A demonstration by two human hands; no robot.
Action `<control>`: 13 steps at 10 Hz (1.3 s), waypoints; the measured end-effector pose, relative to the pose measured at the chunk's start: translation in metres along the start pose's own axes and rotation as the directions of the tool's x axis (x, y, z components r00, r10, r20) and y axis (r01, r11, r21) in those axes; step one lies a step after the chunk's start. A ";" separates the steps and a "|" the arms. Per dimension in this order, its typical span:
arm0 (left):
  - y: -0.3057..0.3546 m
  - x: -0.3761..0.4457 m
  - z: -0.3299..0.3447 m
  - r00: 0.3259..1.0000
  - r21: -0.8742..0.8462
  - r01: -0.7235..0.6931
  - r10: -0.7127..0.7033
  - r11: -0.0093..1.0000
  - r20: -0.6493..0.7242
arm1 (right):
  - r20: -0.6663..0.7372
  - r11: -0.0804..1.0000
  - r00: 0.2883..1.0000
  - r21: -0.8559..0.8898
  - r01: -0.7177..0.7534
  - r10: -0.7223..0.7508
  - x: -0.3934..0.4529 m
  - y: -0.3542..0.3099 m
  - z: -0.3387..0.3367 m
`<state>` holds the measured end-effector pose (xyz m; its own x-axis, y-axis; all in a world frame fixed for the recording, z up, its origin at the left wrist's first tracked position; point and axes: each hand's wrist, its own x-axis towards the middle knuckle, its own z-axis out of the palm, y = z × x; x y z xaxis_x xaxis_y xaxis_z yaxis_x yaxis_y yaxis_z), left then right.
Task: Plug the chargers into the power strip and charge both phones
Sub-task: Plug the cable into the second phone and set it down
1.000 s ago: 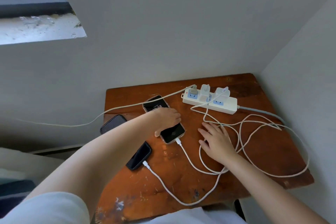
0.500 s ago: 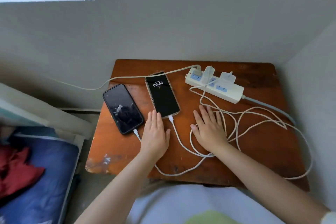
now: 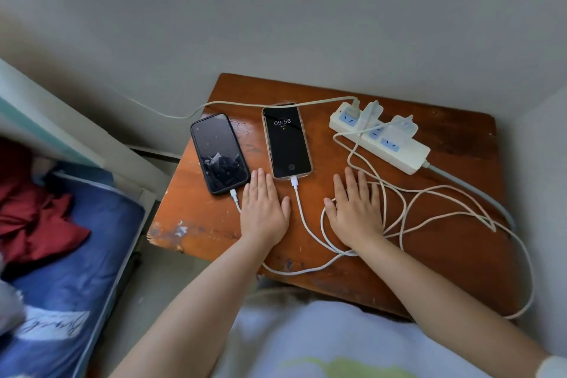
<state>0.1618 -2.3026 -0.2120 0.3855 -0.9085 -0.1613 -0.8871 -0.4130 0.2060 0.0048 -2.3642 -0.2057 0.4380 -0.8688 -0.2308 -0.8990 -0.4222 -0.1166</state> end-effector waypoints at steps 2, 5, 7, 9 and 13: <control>0.000 0.000 0.002 1.000 0.006 0.005 -0.005 1.000 -0.024 | -0.004 1.000 1.000 -0.004 0.008 -0.008 0.000 0.000 -0.001; 0.000 0.000 0.001 1.000 -0.002 0.004 -0.004 1.000 -0.026 | -0.021 0.999 1.000 0.035 0.014 -0.013 0.001 0.000 0.001; 0.000 0.001 0.002 1.000 -0.006 0.006 -0.006 1.000 -0.026 | -0.025 0.999 1.000 0.048 0.017 -0.016 0.000 -0.001 0.001; -0.001 0.001 0.003 1.000 -0.022 0.008 -0.008 1.000 -0.028 | -0.038 0.997 0.999 0.077 0.020 -0.017 0.000 -0.001 0.001; 0.000 0.001 0.002 0.999 -0.026 0.003 -0.004 1.000 -0.036 | -0.038 0.998 0.999 0.063 0.022 -0.020 0.000 -0.001 0.000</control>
<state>0.1620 -2.3032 -0.2137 0.3977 -0.9087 -0.1268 -0.8793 -0.4169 0.2301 0.0059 -2.3634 -0.2055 0.4554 -0.8693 -0.1920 -0.8869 -0.4242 -0.1827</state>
